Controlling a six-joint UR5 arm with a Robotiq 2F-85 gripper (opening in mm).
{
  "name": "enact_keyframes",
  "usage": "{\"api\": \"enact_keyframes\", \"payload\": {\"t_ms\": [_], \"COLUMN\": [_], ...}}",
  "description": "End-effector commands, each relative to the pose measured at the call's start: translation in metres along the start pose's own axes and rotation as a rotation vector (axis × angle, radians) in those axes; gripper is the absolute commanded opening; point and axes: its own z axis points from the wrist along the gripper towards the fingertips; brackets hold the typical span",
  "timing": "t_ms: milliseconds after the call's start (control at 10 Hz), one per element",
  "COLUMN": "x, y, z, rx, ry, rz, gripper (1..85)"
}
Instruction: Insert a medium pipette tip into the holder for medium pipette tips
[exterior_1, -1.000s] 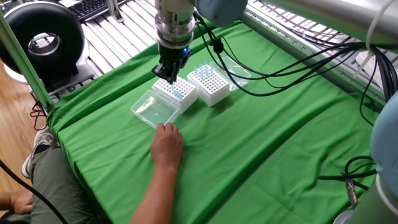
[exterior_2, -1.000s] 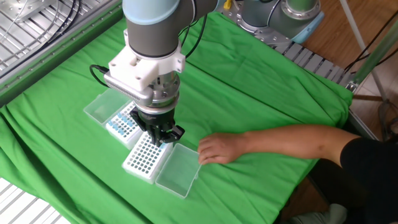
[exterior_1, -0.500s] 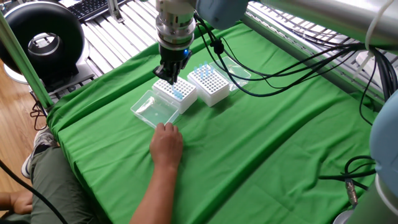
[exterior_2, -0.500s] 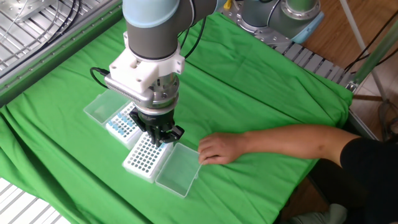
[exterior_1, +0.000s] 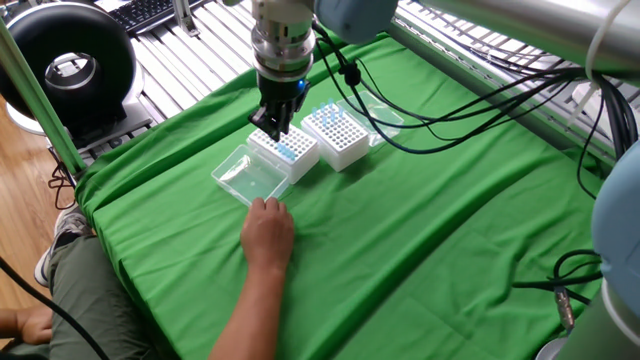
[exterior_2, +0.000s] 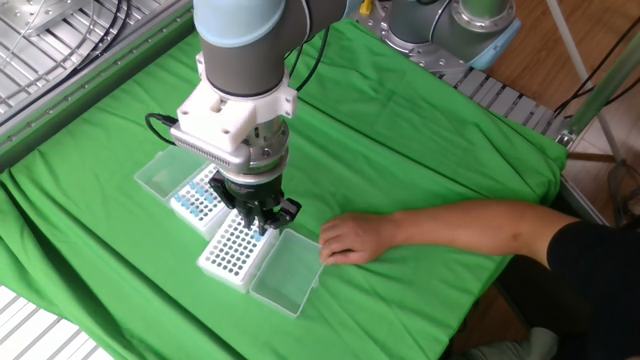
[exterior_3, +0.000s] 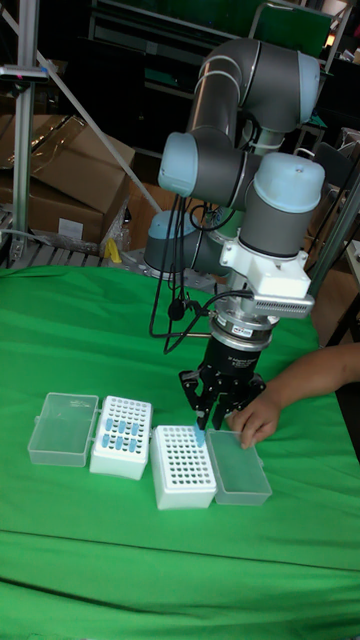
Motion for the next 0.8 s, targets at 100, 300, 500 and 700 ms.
{"api": "enact_keyframes", "payload": {"t_ms": [100, 300, 500, 700], "x": [0.008, 0.020, 0.026, 0.028], "y": [-0.023, -0.058, -0.082, -0.097], "z": [-0.002, 0.000, 0.002, 0.007], "rx": [-0.006, 0.009, 0.025, 0.024], "ry": [-0.002, -0.006, 0.000, -0.011], "rz": [-0.058, -0.126, -0.169, -0.204], "gripper": [25.7, 26.0, 26.0, 26.3]}}
